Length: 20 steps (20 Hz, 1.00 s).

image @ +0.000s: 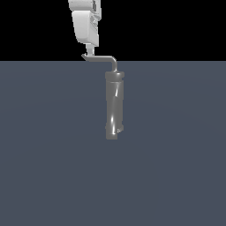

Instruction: Turn on the faucet by rotating a designated handle.

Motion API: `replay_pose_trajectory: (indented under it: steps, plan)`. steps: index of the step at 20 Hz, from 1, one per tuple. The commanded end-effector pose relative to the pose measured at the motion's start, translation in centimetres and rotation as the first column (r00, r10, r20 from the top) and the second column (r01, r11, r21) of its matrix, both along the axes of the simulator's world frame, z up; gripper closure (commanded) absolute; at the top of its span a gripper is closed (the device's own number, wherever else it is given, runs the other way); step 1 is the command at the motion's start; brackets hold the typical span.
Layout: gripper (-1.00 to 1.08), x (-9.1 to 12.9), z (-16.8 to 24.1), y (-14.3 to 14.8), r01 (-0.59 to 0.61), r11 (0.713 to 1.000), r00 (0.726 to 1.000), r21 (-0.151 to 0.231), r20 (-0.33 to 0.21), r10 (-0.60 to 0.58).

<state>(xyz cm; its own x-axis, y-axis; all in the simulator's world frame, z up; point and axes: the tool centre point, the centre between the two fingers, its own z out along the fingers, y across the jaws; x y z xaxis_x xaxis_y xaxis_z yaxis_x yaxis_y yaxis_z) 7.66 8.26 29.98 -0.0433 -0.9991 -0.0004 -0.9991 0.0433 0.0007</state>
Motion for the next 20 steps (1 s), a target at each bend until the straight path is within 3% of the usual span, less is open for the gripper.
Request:
replay_pose_trajectory:
  steps: [1,20]
  plan:
    - [1.08,0.0,0.0,0.0,0.002,1.0,1.0,0.0,0.001,-0.002]
    - [1.08,-4.6,0.0,0.5,0.001,1.0,1.0,0.0,0.0,-0.001]
